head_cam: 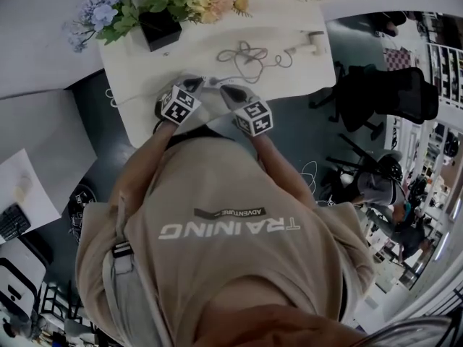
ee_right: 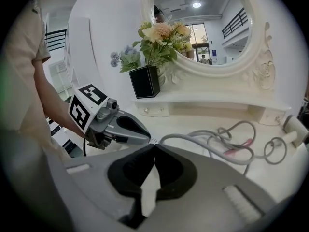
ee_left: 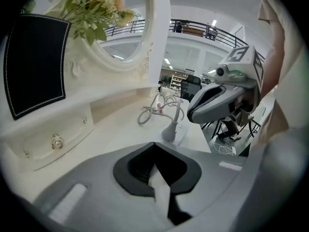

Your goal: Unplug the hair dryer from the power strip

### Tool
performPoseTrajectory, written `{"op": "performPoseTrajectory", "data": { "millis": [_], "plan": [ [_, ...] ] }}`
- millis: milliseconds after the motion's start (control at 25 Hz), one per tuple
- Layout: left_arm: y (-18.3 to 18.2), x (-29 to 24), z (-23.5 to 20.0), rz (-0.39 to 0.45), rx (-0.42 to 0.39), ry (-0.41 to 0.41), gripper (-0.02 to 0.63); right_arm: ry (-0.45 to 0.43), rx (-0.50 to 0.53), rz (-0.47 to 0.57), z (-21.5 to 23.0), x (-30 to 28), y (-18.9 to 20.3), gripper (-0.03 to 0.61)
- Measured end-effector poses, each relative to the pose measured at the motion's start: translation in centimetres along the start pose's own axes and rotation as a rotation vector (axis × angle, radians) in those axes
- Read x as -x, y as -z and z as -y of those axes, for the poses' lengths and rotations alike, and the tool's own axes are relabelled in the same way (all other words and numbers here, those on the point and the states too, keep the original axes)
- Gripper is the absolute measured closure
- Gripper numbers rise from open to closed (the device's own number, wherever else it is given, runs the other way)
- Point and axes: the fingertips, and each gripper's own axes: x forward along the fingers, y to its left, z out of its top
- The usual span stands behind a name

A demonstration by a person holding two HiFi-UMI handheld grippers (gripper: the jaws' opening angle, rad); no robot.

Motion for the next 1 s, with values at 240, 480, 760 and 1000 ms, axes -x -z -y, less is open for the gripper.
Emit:
{"op": "performPoseTrajectory", "data": {
  "millis": [240, 480, 760, 1000],
  "plan": [
    [-0.1, -0.2, 0.3, -0.029, -0.051, -0.004, 0.607, 0.012, -0.014, -0.032, 0.8, 0.0, 1.0, 0.574],
    [-0.2, -0.2, 0.3, -0.034, -0.049, 0.000, 0.607, -0.024, 0.018, -0.088, 0.9, -1.2, 1.7, 0.493],
    [-0.2, -0.2, 0.3, -0.032, -0.054, -0.013, 0.607, -0.045, 0.044, -0.090, 0.7, -2.4, 0.7, 0.411],
    [-0.1, -0.2, 0.3, -0.028, -0.048, -0.020, 0.607, -0.040, 0.042, -0.090, 0.9, -3.4, 1.1, 0.411]
  ]
}}
